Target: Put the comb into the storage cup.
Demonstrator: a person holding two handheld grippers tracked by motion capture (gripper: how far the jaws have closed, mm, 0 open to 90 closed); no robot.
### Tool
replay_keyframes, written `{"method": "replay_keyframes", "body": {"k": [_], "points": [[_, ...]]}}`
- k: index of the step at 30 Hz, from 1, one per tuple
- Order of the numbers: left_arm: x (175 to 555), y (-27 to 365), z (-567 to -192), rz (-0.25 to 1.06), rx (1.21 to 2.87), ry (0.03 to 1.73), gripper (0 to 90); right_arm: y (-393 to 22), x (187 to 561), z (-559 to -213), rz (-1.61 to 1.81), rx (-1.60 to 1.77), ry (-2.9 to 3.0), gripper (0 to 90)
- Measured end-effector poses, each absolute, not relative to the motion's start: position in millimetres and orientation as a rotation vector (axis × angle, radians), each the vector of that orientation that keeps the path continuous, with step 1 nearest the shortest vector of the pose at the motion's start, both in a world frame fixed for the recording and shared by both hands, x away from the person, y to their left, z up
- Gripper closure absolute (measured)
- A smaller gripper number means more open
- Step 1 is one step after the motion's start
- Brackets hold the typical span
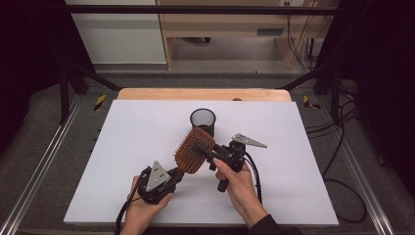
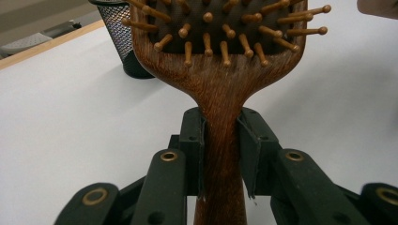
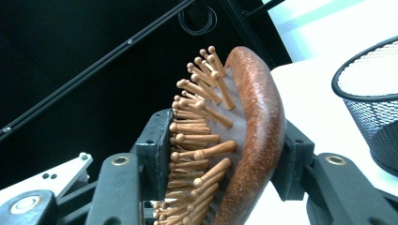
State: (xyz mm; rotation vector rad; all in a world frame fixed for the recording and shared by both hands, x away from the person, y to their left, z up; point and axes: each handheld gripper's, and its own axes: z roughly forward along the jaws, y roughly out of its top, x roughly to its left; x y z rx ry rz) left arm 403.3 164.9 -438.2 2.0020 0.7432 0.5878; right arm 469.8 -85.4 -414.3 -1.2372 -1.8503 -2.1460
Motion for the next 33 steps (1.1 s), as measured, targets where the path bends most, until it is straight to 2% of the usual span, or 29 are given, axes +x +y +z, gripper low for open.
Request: {"method": "replay_keyframes", "body": {"k": [11, 33], "points": [[403.3, 164.1, -437.6, 0.575, 1.970, 0.749, 73.0, -80.2, 460.9, -401.3, -2.174, -1.219, -1.898, 53.3], [404.4, 164.1, -439.8, 0.555, 1.909, 0.768, 71.1, -80.1, 454.6, -393.9, -2.190, -1.257, -1.884, 54.6]]}}
